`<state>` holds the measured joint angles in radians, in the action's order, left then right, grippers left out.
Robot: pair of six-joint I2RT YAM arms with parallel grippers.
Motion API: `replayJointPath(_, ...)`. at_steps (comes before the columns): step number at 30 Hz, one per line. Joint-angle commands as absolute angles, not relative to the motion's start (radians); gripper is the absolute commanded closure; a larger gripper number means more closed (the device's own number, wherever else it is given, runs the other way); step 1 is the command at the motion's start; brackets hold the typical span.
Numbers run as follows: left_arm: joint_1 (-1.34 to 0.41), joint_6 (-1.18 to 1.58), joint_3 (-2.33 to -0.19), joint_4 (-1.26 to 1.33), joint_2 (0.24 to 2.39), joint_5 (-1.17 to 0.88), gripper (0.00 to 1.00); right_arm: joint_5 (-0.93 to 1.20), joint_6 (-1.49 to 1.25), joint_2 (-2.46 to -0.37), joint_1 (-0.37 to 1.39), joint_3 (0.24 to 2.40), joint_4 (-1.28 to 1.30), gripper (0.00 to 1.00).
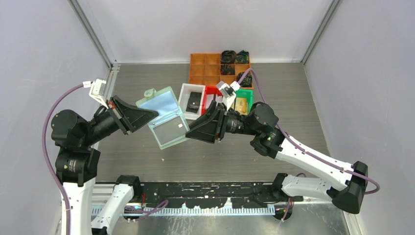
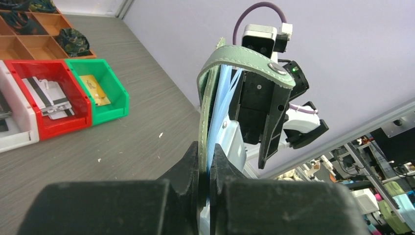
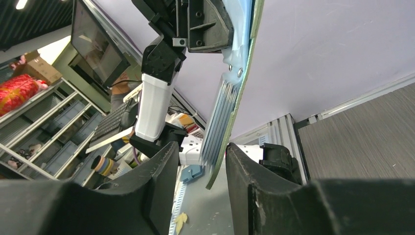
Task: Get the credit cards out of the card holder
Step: Remove the credit card from the card holder.
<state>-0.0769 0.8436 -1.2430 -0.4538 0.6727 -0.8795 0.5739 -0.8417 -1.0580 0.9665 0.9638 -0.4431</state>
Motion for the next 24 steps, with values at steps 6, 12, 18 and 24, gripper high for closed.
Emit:
replayJointPath(6,-0.078,0.870,-1.314,-0.382,0.695,-0.898,1.00,0.625,-0.812,-1.027,0.967,0.974,-0.491,0.55)
replayJointPath(12,-0.077,0.876,-1.312,-0.385,0.704,-0.897,1.00,0.617,-0.771,-1.018,0.967,0.974,-0.468,0.55)
replayJointPath(18,-0.077,0.881,-1.311,-0.383,0.710,-0.902,1.00,0.615,-0.735,-1.032,0.967,0.991,-0.453,0.58)
replayJointPath(24,-0.077,0.882,-1.319,-0.389,0.717,-0.905,1.00,0.618,-0.682,-1.029,0.971,0.999,-0.421,0.61)
